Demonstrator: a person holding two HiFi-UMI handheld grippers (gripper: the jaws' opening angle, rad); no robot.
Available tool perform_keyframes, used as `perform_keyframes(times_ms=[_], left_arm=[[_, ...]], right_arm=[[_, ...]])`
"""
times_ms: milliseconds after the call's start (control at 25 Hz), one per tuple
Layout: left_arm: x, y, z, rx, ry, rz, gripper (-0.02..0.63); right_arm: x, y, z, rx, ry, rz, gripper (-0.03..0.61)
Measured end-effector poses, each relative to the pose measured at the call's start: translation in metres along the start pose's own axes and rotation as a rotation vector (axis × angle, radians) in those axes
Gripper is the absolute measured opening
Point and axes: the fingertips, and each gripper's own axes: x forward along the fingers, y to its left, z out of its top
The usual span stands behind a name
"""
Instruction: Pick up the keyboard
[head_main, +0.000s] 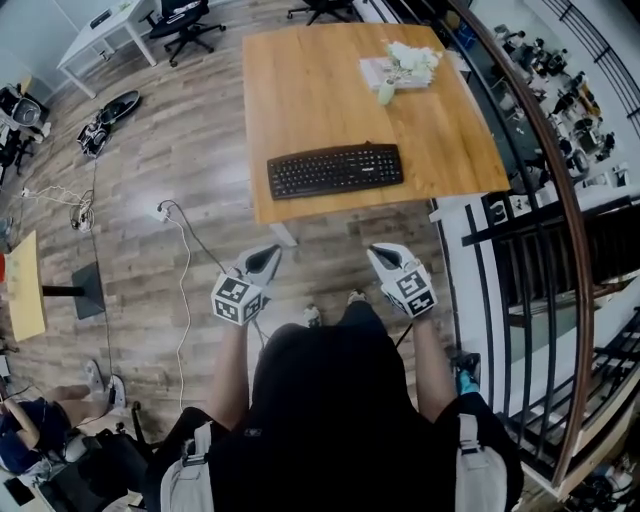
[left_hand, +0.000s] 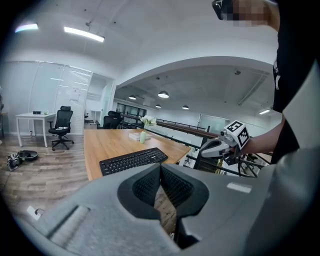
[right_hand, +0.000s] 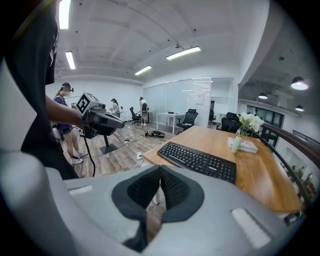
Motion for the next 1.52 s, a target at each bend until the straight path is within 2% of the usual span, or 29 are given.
perform_keyframes(times_ms=[360,520,840,1200,1520], left_arm=[[0.041,-0.013,0.025,-0.004,0.014,0.039,0.011],[0.057,-0.015,0.036,-0.010,0.012,0.067,0.011],[0.092,-0.025,0.054,-0.020,-0.016,0.118,0.011],[0.092,-0.040,0.045,-0.040,-0.021,0.182,0.011],[0.093,-0.036,0.037,-0.057,-0.004,0.200,0.011]], right_arm=[[-0.015,-0.067,0.012,-0.017,-0.021,-0.001,0.005],[-0.024,-0.103,0.003,0.003,-0.027,-0.004,0.005],[-0.032,-0.148,-0.004,-0.023,-0.022,0.027,0.004],[-0.044,-0.160,-0.011,-0.059,-0.018,0.074,0.003],[-0.039,-0.162,-0.015,-0.066,-0.002,0.096,0.003]])
